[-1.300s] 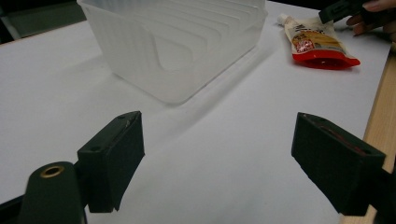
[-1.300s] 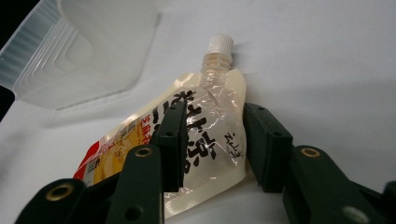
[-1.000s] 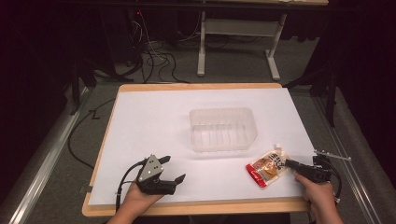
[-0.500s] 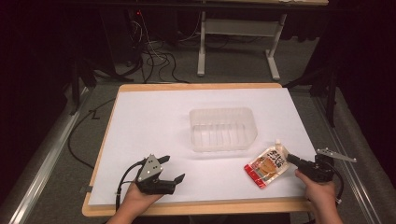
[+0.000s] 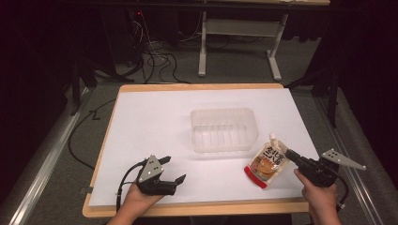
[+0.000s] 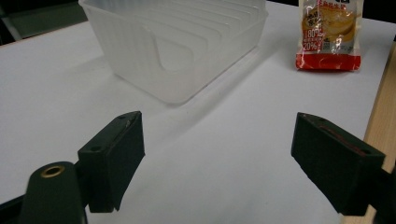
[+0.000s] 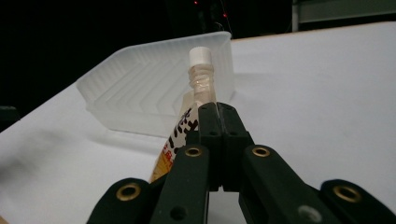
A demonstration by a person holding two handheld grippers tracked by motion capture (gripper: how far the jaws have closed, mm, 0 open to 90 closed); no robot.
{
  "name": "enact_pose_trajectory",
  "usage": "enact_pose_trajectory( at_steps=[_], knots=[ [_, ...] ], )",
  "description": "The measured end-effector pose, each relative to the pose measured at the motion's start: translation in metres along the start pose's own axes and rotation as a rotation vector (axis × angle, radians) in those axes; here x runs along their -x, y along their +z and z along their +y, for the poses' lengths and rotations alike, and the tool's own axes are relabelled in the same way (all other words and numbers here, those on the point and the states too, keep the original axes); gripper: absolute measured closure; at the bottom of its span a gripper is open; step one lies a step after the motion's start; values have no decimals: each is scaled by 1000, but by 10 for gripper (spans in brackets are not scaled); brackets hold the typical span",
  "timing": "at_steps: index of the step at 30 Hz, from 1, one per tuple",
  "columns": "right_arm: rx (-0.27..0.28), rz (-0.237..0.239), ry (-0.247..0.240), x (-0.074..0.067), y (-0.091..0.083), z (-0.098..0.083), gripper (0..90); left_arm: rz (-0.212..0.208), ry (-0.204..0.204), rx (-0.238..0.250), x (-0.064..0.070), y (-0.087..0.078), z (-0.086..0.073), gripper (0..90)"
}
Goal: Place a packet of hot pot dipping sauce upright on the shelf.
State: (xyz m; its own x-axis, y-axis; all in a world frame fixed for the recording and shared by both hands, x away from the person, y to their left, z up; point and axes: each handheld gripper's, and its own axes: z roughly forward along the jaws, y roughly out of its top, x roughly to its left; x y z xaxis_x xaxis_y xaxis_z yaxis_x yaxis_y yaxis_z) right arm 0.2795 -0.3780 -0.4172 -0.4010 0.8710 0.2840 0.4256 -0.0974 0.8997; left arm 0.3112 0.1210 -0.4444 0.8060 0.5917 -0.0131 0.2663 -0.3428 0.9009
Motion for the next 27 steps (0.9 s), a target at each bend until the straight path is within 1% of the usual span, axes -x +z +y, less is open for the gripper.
enact_pose_trajectory(
  at_steps=[4, 5, 9, 13, 16, 18, 20, 21, 23, 25, 26, 27],
  knots=[
    [36, 19, -33, -10, -3, 4, 900, 0, 0, 0, 0, 0, 0, 178],
    [36, 19, -33, -10, -3, 4, 900, -1, -1, 0, 0, 0, 0, 178],
    [72, 30, -49, -18, -7, 7, 900, 0, 0, -2, 0, 0, 0, 178],
    [92, 23, -72, -24, -10, 10, 900, 0, 1, -2, 0, 0, 0, 178],
    [117, -9, -96, -26, -13, 13, 900, -1, 2, -4, 0, 1, 0, 178],
    [141, -30, -96, -24, -14, 16, 900, -1, 3, -6, 0, 1, 0, 178],
    [163, -65, -102, -21, -16, 18, 900, -2, 4, -6, 1, 2, 0, 178],
    [169, -93, -113, -19, -16, 19, 900, -1, 4, -6, 1, 2, 0, 178],
    [169, -132, -125, -14, -15, 19, 900, -1, 4, -5, 1, 2, 0, 178],
    [168, -151, -120, -10, -15, 18, 900, -1, 3, -7, 1, 2, 0, 178],
    [168, -151, -120, -10, -15, 18, 900, -1, 3, -7, 1, 2, 0, 178],
    [158, -161, -111, -4, -15, 14, 900, -1, 3, -7, 1, 2, 0, 178]
  ],
)
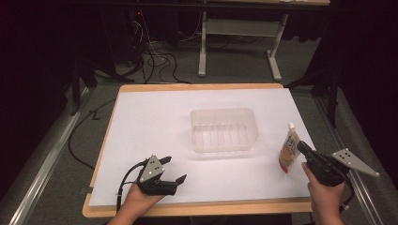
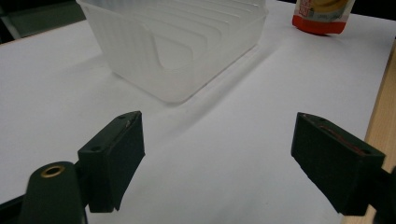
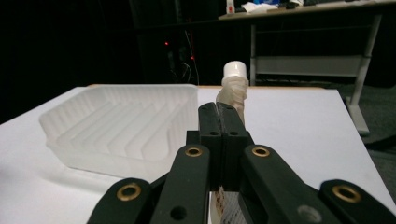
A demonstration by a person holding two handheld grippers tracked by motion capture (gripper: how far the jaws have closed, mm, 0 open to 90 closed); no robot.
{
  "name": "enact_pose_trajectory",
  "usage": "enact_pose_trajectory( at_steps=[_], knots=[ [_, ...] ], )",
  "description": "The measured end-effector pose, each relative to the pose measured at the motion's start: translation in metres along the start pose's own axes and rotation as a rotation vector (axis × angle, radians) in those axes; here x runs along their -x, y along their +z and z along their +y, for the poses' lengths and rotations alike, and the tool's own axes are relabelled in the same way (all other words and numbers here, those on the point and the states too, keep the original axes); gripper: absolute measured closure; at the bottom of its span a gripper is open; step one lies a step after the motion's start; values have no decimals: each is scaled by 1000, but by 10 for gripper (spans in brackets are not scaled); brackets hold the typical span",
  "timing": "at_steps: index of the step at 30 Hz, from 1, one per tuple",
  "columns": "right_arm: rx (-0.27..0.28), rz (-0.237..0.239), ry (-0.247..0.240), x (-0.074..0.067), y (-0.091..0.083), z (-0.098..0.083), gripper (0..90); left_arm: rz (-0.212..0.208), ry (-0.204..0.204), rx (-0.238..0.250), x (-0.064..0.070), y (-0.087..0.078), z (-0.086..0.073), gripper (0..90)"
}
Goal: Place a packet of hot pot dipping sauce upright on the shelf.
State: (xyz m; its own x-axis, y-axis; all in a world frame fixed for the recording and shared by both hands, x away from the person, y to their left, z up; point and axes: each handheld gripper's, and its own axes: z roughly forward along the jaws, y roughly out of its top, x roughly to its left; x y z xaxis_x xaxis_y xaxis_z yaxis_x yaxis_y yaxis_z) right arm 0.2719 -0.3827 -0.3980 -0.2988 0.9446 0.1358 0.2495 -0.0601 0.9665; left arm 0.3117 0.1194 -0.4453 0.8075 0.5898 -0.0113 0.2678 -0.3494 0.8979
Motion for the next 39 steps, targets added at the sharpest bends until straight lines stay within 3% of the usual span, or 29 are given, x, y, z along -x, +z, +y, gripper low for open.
enact_pose_trajectory(
  at_steps=[9, 20, 26, 29, 31, 34, 39],
  knots=[
    [8, -18, -13, -1, -11, -7, 900, 3, 1, 8, 0, -2, 0, 178],
    [-2, -19, -44, -7, -11, -9, 869, 3, -2, 11, -1, -3, 0, 178],
    [-33, -32, -45, -7, -8, -11, 744, 4, -2, 10, -1, -3, 0, 179],
    [-62, -46, -47, -6, -4, -12, 640, 3, -1, 9, -1, -3, 0, 179],
    [-78, -49, -47, -5, -2, -14, 627, 3, 1, 7, -1, -3, 0, 179],
    [-116, -53, -63, -3, 2, -17, 648, 2, 2, 6, -1, -3, 0, 179],
    [-163, -46, -59, 0, 7, -22, 765, 2, 2, 6, -1, -3, 0, 179]
  ],
)
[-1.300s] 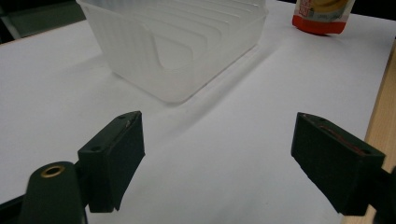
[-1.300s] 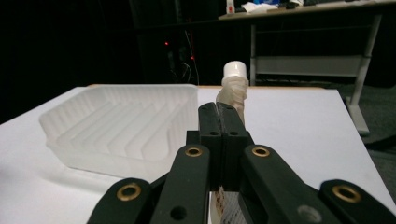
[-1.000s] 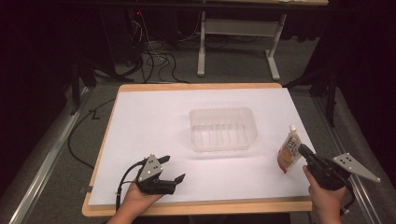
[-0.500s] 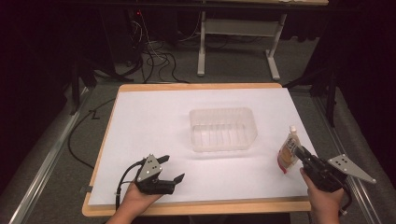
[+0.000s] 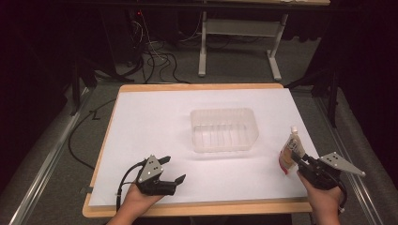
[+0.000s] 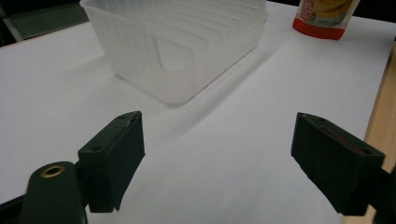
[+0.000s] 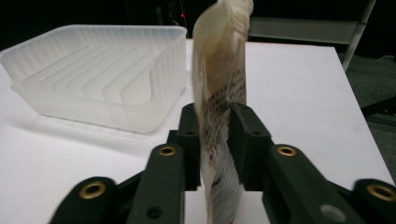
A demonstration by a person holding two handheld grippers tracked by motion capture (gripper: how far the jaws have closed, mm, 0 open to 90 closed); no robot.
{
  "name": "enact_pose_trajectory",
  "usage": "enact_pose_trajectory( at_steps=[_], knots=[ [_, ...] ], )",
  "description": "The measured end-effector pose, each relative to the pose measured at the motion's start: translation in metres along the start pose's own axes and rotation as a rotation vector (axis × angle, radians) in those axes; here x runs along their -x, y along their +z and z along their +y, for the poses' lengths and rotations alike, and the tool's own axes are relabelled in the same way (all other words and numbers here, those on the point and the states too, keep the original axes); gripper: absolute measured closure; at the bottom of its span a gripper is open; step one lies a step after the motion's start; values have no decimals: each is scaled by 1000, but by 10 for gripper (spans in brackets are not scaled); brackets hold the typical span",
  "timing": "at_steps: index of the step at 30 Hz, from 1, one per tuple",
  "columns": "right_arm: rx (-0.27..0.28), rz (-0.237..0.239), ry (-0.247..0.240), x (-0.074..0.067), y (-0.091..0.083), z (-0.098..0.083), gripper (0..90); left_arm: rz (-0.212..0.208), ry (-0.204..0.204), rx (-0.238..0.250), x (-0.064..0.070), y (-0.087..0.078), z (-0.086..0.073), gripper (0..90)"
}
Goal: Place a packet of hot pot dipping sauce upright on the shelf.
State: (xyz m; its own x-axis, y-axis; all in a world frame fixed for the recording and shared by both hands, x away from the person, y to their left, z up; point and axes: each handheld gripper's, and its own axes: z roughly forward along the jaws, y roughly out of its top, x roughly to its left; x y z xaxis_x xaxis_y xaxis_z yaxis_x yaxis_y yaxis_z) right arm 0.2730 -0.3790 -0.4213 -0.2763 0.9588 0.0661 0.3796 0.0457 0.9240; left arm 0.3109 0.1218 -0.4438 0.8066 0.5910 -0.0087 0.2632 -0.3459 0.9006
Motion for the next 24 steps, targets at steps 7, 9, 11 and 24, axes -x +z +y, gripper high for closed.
enact_pose_trajectory(
  at_steps=[7, 9, 11, 24],
  knots=[
    [-5, -16, 19, 2, 1, -1, 900, 0, 0, 1, 0, 0, 0, 179],
    [-4, -17, 25, 2, 1, -1, 900, 1, 0, 3, 0, 0, 0, 179],
    [2, -17, 40, 2, 1, 0, 900, 2, -1, 4, 0, -1, 0, 179],
    [72, 46, 59, -14, -7, 11, 900, 2, 2, 3, 0, 0, 0, 179]
  ],
)
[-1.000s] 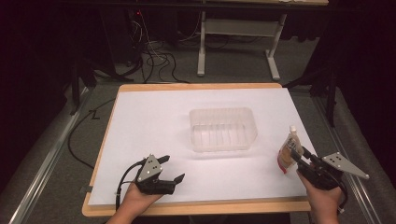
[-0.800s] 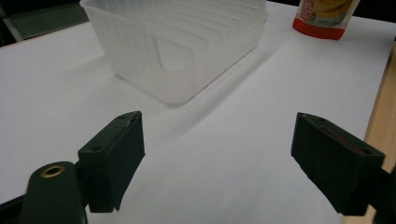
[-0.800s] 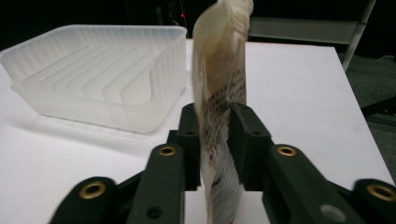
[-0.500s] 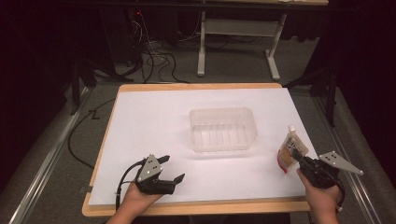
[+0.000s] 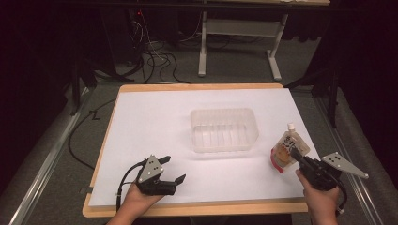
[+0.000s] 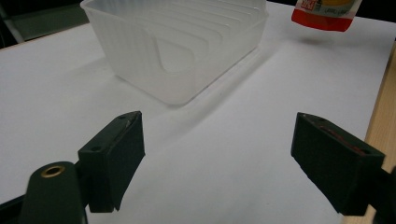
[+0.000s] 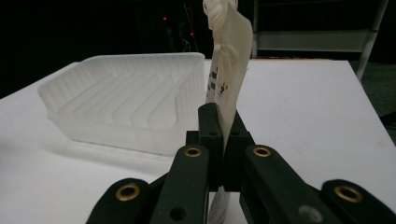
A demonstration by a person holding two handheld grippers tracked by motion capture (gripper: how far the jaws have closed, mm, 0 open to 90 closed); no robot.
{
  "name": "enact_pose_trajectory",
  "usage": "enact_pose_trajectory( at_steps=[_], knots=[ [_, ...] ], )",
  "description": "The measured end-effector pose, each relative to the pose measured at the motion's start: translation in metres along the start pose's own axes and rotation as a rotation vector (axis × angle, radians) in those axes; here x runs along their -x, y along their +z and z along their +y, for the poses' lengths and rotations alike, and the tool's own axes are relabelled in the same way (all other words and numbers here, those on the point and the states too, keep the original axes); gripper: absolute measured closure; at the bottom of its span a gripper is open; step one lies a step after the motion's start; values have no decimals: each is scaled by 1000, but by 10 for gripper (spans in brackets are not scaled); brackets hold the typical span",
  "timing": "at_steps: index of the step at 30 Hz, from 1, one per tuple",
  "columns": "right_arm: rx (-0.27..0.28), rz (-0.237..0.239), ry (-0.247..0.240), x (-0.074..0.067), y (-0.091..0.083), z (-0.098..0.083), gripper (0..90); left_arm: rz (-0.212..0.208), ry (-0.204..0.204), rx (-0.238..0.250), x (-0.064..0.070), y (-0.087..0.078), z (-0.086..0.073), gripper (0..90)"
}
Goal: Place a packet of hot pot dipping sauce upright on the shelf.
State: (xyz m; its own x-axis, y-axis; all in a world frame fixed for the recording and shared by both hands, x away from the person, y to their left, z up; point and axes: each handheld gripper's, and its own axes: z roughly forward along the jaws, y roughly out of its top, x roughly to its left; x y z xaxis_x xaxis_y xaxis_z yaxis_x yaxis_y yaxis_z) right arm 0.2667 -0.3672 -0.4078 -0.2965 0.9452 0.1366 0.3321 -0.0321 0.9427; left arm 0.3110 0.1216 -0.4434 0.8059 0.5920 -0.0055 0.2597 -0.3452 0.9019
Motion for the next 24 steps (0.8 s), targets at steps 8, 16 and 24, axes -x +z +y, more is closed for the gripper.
enact_pose_trajectory(
  at_steps=[8, 16, 24],
  knots=[
    [20, 34, -3, -14, 3, 4, 900, 4, 4, 2, -1, -1, 0, 179],
    [82, 77, 22, -27, 5, 12, 900, 4, 5, 4, 0, -2, 0, 179],
    [112, 109, 19, -35, 10, 20, 900, 4, 2, 6, -1, -3, 0, 179]
  ],
)
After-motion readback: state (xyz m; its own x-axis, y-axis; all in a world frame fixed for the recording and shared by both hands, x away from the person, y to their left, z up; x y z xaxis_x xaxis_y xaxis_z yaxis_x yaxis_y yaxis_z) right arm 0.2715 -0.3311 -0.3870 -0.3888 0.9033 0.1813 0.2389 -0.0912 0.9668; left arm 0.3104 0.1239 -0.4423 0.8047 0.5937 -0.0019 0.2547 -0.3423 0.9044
